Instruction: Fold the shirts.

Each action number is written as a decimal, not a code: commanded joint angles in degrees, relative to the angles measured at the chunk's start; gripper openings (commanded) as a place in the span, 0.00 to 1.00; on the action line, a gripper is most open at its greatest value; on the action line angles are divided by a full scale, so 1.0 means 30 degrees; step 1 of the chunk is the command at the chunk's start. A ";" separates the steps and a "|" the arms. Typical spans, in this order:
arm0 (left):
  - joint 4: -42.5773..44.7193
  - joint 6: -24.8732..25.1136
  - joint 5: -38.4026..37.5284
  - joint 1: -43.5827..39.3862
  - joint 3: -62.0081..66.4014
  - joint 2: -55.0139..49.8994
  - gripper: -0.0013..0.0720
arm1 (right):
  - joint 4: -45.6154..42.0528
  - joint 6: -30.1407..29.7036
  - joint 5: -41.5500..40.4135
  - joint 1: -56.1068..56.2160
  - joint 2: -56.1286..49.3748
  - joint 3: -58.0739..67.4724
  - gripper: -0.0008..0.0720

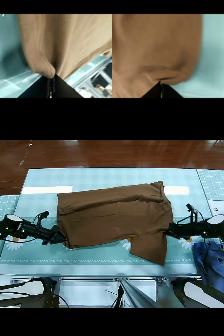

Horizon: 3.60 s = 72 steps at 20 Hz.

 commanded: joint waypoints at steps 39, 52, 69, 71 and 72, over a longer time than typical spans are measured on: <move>-0.5493 -0.0714 0.1749 -0.1501 1.1191 -0.3869 0.72 | 0.4029 0.1982 0.1224 -0.1049 -1.2233 1.6196 0.87; -0.5501 -0.1311 0.1581 -0.4167 1.1191 -0.3614 0.22 | 0.5020 -0.1413 0.1464 0.2164 -1.0309 1.6218 0.04; -0.6186 -0.3016 0.8408 -1.7901 1.1191 -0.4561 0.04 | -0.5705 0.8123 0.5566 0.8182 0.1107 1.6218 0.04; -0.6951 -0.3016 0.9500 -1.9431 1.1191 -0.5217 0.04 | -0.5697 0.8714 0.5836 0.8969 0.1559 1.6218 0.04; -0.7439 -0.3016 1.0178 -2.0123 1.1191 -0.5603 0.04 | -0.5697 0.8925 0.6033 0.9377 0.1778 1.6218 0.04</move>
